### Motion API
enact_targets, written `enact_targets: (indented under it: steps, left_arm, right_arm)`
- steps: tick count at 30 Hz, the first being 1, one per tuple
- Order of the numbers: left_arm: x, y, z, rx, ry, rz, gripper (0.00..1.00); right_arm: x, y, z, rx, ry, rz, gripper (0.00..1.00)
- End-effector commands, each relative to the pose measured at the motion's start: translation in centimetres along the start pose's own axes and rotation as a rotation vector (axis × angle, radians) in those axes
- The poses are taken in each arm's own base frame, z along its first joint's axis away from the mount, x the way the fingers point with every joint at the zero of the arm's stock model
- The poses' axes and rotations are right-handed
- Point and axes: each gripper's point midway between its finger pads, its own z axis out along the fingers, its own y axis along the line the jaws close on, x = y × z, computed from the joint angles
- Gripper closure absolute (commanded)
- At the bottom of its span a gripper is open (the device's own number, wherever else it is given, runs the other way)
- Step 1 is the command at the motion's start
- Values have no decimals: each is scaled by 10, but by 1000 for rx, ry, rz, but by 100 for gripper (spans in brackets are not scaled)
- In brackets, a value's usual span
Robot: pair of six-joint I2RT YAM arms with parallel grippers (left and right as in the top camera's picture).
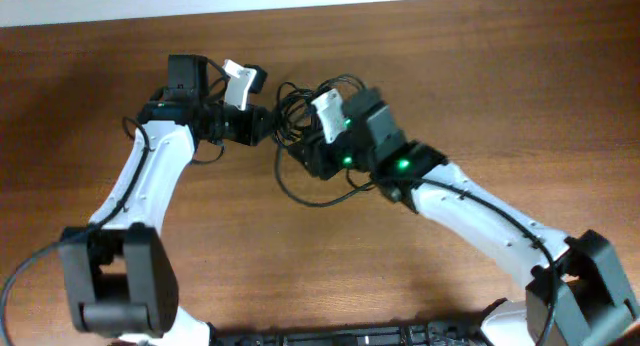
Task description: Untangle cables
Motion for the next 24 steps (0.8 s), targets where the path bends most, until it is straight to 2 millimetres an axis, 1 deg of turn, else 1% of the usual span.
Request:
enact_targets:
  steps: [1, 3, 4, 5, 7, 9, 10, 11, 12, 13, 14, 15, 16, 17, 18, 19, 21, 22, 23, 24]
  left_arm:
    - [-18, -39, -29, 70, -77, 61, 100]
    - [-14, -47, -32, 78, -63, 72, 100]
    - [-9, -48, -33, 73, -46, 70, 100]
    - [-3, -48, -33, 73, -24, 50, 100]
    - [-1, -49, -33, 75, -16, 42, 100]
    - [0, -50, -33, 80, -13, 38, 100]
    - [0, -51, -33, 88, -14, 38, 100]
    - [-1, -54, -34, 106, -17, 38, 100]
    - [-1, -54, -34, 104, -17, 39, 100]
    - [0, -52, -33, 95, -17, 72, 100]
    - [0, -46, -33, 60, -12, 87, 100]
    - [1, -38, -33, 11, -2, 86, 100]
    - [3, -31, -33, -29, 6, 85, 100]
    - [4, -22, -33, -78, 17, 84, 100]
    - [5, -20, -33, -91, 19, 84, 100]
    - [5, -19, -33, -95, 20, 84, 100]
    - [5, -19, -33, -95, 21, 84, 100]
    - [5, -17, -34, -110, 23, 84, 100]
    - [6, -12, -34, -138, 28, 84, 100]
    - [7, -3, -36, -192, 38, 84, 100]
  right_arm:
    - [-2, -12, 11, 102, -19, -89, 49]
    - [-9, -12, 12, 103, -42, -203, 49]
    - [-13, -11, 12, 102, -58, -236, 50]
    - [-18, -10, 12, 99, -76, -245, 49]
    - [-22, -9, 11, 97, -94, -249, 50]
    - [-26, -9, 11, 105, -110, -255, 55]
    - [-25, -10, 11, 107, -108, -254, 59]
    - [-22, -11, 14, 103, -95, -251, 72]
    - [-22, -5, 15, 66, -97, -254, 93]
    - [-28, 9, 12, -4, -117, -256, 96]
    - [-42, 31, 1, -115, -156, -251, 96]
    - [-53, 45, -11, -188, -183, -266, 96]
    - [-69, 50, -30, -237, -213, -246, 96]
    - [-81, 50, -47, -266, -244, -221, 96]
    - [-93, 41, -67, -271, -280, -191, 96]
    - [-105, 28, -86, -262, -316, -144, 96]
    - [-122, -7, -121, -229, -374, -58, 96]
    - [-125, -28, -132, -207, -389, -13, 96]
    - [-123, -46, -139, -190, -384, 47, 96]
    - [-114, -68, -143, -153, -354, 123, 96]
